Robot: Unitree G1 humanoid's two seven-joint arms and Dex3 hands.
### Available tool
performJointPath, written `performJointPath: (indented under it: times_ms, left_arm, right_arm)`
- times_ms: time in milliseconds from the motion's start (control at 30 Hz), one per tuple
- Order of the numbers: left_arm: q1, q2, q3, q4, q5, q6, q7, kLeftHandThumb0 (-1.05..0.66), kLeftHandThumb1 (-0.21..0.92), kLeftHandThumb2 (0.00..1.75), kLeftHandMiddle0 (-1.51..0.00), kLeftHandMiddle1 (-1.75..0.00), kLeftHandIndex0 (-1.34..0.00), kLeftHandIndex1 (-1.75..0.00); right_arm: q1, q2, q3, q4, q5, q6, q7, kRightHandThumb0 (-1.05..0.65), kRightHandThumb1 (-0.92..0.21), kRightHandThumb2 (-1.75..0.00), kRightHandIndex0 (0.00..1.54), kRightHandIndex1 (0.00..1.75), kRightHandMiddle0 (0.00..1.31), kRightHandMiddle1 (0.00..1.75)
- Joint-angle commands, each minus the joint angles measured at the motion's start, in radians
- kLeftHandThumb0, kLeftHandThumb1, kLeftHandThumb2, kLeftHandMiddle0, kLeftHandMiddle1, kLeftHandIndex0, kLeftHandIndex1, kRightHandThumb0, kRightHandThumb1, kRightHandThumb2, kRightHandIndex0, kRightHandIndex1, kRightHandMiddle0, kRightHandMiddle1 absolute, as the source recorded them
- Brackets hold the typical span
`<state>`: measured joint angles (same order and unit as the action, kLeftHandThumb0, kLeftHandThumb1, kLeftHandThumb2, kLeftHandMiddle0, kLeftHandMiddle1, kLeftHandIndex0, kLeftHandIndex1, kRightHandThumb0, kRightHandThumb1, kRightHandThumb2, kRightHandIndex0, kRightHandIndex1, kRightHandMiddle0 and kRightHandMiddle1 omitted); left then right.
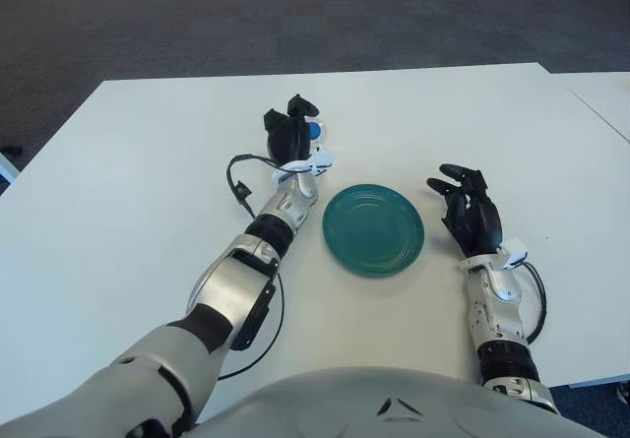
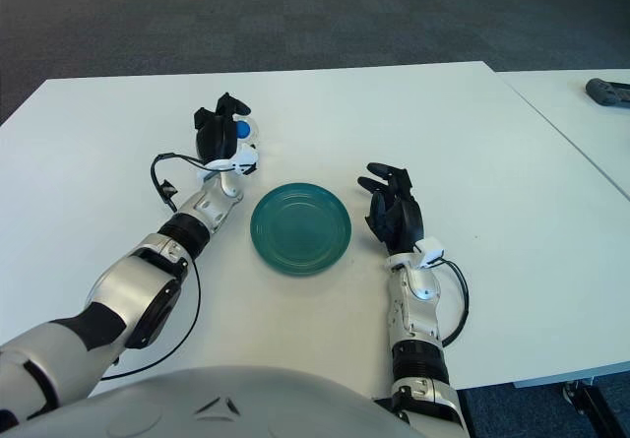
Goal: Put the bottle into the plate.
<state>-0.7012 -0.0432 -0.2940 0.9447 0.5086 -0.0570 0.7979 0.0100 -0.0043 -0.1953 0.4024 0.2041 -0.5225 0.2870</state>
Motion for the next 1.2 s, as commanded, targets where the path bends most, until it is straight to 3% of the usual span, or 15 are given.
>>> performJointPath:
  times_ms: [0,167,400,1167]
  left_arm:
    - [0.005,0.021,-0.015,-0.041,0.037,-0.010,0.034,0.00,-0.01,1.69,-0.85,-1.72,-0.65,-1.74]
    - [0.045,0.026,-0.026,-0.125,0.062,0.004,0.038,0.00,0.04,1.62,-0.82,-1.69,-0.61,-1.75]
    - [0.066,0.045,-0.039,-0.172,0.094,-0.016,0.044,0.00,0.01,1.67,-0.82,-1.74,-0.63,-1.75]
    - [0.088,0.073,-0.062,-0.215,0.158,-0.033,0.087,0.00,-0.02,1.70,-0.84,-1.75,-0.65,-1.75]
  right_arm:
    - [0.068,0.064,0.011,0.132,0.003,-0.021,-0.020,-0.68,-0.92,-0.66,0.64,1.09,0.20,1.26]
    - [0.063,0.064,0.013,0.143,-0.006,-0.026,-0.024,-0.68,-0.92,-0.67,0.63,1.09,0.19,1.26]
    - [0.053,0.071,0.007,0.163,-0.001,-0.027,-0.023,-0.68,-0.92,-0.66,0.63,1.10,0.20,1.27]
    - [0.026,0.075,-0.008,0.221,0.004,-0.037,-0.018,-0.69,-0.92,-0.64,0.61,1.12,0.21,1.29]
